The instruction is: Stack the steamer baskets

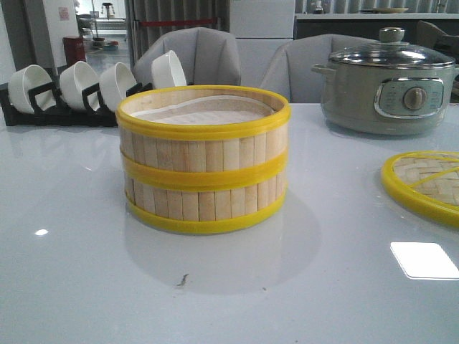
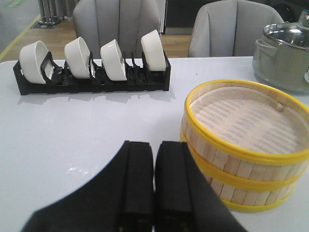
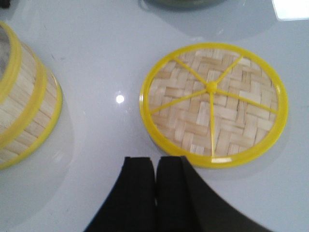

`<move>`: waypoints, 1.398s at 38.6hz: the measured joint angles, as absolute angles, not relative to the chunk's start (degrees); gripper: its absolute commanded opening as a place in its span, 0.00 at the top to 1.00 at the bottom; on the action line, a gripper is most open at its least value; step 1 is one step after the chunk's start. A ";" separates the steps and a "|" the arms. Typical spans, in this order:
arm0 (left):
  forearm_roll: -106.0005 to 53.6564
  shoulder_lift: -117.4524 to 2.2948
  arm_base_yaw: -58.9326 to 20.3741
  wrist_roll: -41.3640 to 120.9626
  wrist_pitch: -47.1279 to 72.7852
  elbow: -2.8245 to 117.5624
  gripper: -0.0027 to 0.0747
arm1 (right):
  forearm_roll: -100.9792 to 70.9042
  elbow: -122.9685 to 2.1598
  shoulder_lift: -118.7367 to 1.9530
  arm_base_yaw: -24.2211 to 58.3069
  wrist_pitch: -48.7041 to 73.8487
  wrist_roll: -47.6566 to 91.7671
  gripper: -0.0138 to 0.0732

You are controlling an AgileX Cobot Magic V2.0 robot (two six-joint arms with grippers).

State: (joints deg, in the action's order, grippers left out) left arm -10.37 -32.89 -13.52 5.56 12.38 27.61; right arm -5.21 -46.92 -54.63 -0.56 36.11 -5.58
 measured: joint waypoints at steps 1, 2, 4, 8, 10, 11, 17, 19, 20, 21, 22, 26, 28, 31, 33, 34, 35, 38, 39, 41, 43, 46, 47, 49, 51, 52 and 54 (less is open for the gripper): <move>-10.37 -32.89 -13.52 5.56 12.38 27.61 0.85 | -5.21 -46.92 -55.17 -0.56 36.87 -5.16 0.53; -10.37 -32.89 -13.52 5.56 12.38 27.61 0.85 | -5.21 -46.92 -55.48 -0.56 37.87 -4.86 0.48; -10.37 -32.89 -13.52 5.56 12.38 27.61 0.85 | -5.21 -46.92 -56.42 -0.56 39.29 -4.20 0.41; -10.37 -32.89 -13.52 5.56 12.38 27.61 0.85 | -5.11 -46.92 -58.08 -0.56 40.21 -3.71 0.41; -10.37 -32.89 -13.52 5.56 12.38 27.61 0.85 | -4.54 -46.92 -58.98 -0.56 39.37 -3.68 0.42; -10.37 -32.89 -13.52 5.56 12.38 27.61 0.85 | -4.22 -46.92 -59.38 -0.56 38.66 -3.68 0.42; -10.37 -32.89 -13.52 5.56 12.34 27.61 0.85 | -1.60 -48.34 -64.37 -0.98 35.15 -3.58 0.42; -10.37 -32.89 -13.52 5.56 12.34 27.61 0.85 | -1.00 -49.42 -66.96 -1.58 34.23 -3.58 0.42; -10.37 -32.89 -13.52 5.56 12.34 27.61 0.85 | -0.72 -49.98 -68.59 -1.90 33.87 -3.58 0.42; -10.37 -32.89 -13.52 5.56 12.34 27.61 0.85 | -0.55 -51.06 -70.32 -2.44 33.63 -3.58 0.42; -10.37 -32.89 -13.52 5.56 12.34 27.61 0.85 | -0.43 -51.55 -71.70 -2.79 33.51 -3.58 0.42; -10.37 -32.89 -13.52 5.56 12.34 27.61 0.85 | 0.00 -55.59 -78.20 -4.32 33.26 -3.58 0.42; -10.37 -32.89 -13.52 5.56 12.34 27.61 0.85 | 0.00 -57.58 -81.38 -5.01 33.14 -3.58 0.42; -10.37 -32.89 -13.52 5.56 12.34 27.61 0.85 | 0.00 -60.67 -86.05 -5.77 33.14 -3.58 0.42; -10.37 -32.89 -13.52 5.56 12.34 27.61 0.85 | 0.00 -62.68 -88.81 -6.16 33.49 -3.58 0.42; -10.37 -32.89 -13.52 5.56 12.34 27.61 0.85 | 0.00 -63.53 -90.33 -6.32 33.79 -3.58 0.42; -10.37 -32.89 -13.52 5.56 12.34 27.61 0.85 | 0.00 -64.64 -91.43 -6.43 34.17 -3.58 0.42; -10.37 -32.89 -13.52 5.56 12.34 27.61 0.85 | 0.00 -67.63 -95.06 -6.43 35.02 -3.58 0.42; -10.37 -32.89 -13.52 5.56 12.34 27.61 0.85 | 0.00 -68.39 -96.24 -6.43 35.31 -3.58 0.42; -10.37 -32.89 -13.52 5.56 12.34 27.61 0.85 | 0.00 -70.01 -98.10 -6.43 35.57 -3.58 0.42; -10.37 -32.89 -13.52 5.56 12.34 27.61 0.85 | 0.00 -71.49 -99.68 -6.43 35.80 -3.58 0.42; -10.37 -32.89 -13.52 5.56 12.34 27.61 0.85 | 0.00 -73.44 -101.56 -6.43 36.31 -3.58 0.42; -10.37 -32.89 -13.52 5.56 12.34 27.61 0.85 | 0.00 -74.23 -102.22 -6.43 36.43 -3.58 0.42; -10.37 -32.89 -13.52 5.56 12.34 27.61 0.85 | 0.00 -75.07 -103.20 -6.43 36.80 -3.58 0.42; -10.37 -32.89 -13.52 5.56 12.34 27.61 0.85 | 0.00 -75.34 -103.88 -6.43 36.92 -3.58 0.42; -10.37 -32.89 -13.52 5.56 12.34 27.61 0.85 | 0.00 -75.37 -104.26 -6.43 37.01 -3.58 0.42; -10.37 -32.89 -13.52 5.56 12.34 27.61 0.85 | 0.00 -75.47 -104.76 -6.43 37.05 -3.58 0.42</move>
